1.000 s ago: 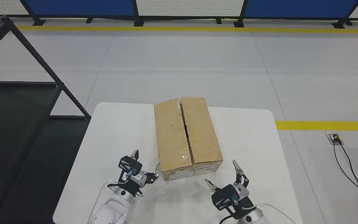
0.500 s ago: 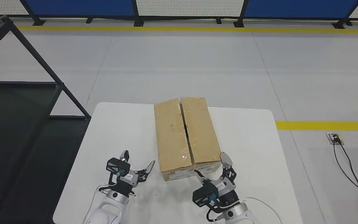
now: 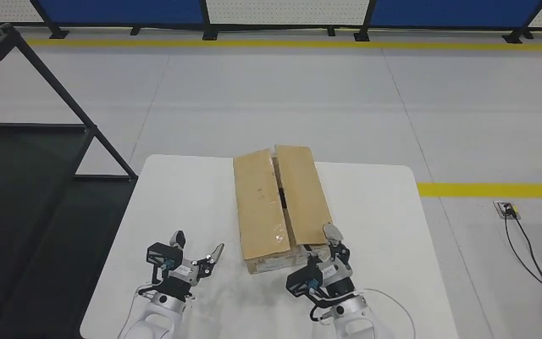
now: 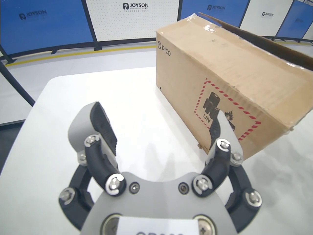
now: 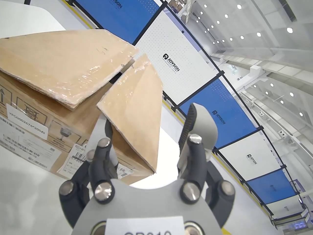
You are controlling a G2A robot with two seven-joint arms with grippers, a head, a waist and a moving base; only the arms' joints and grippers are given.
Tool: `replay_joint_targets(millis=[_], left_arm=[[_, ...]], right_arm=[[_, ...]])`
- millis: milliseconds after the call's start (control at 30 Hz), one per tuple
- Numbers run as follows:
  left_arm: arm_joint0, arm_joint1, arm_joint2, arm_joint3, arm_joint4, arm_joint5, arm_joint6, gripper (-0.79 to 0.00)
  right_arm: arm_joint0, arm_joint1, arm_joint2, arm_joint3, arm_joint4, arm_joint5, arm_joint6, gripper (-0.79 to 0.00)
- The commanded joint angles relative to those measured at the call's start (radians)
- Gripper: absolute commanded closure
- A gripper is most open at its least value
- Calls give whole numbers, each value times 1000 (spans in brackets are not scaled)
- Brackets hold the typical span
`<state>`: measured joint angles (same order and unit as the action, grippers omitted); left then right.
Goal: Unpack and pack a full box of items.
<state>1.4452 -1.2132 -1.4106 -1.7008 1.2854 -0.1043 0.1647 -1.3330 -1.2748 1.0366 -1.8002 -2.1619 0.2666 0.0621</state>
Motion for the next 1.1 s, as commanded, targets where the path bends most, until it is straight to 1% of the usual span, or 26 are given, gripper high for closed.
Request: replay_joint_targets(millis=[0, 33, 133, 200, 233, 300, 333, 467, 667, 1067], left_arm=[[0, 0, 0, -1, 3, 0, -1, -785], [0, -1, 0, -1, 4, 0, -1, -785], [-1, -1, -1, -1, 6, -1, -1, -785], [-1, -2, -3, 0, 4, 0, -1, -785], [-1, -2, -3, 0, 5, 1, -1, -785], [-1, -3, -5, 1, 5, 0, -2, -785], [-1, -3, -6, 2, 5, -1, -2, -785], [-1, -3, -15, 2, 3, -2, -2, -785], [0, -2, -33, 3, -5, -5, -2, -785], [1, -1, -70, -9, -15, -11, -10, -785]], right_arm=[[4, -3, 0, 9, 4, -4, -1, -434], [7, -4, -1, 14, 5, -8, -2, -388], [13, -8, -4, 23, 10, -17, -7, -342], [17, -11, -4, 29, 13, -19, -10, -268], [19, -13, -5, 31, 16, -19, -11, -200], [22, -15, -6, 36, 18, -20, -13, -40], [24, -17, -6, 37, 18, -21, -14, 0], [27, -20, -4, 38, 15, -31, -24, 0], [14, -20, 18, 25, 54, -73, -78, 0], [-9, -4, 116, 12, 159, -239, -245, 0]])
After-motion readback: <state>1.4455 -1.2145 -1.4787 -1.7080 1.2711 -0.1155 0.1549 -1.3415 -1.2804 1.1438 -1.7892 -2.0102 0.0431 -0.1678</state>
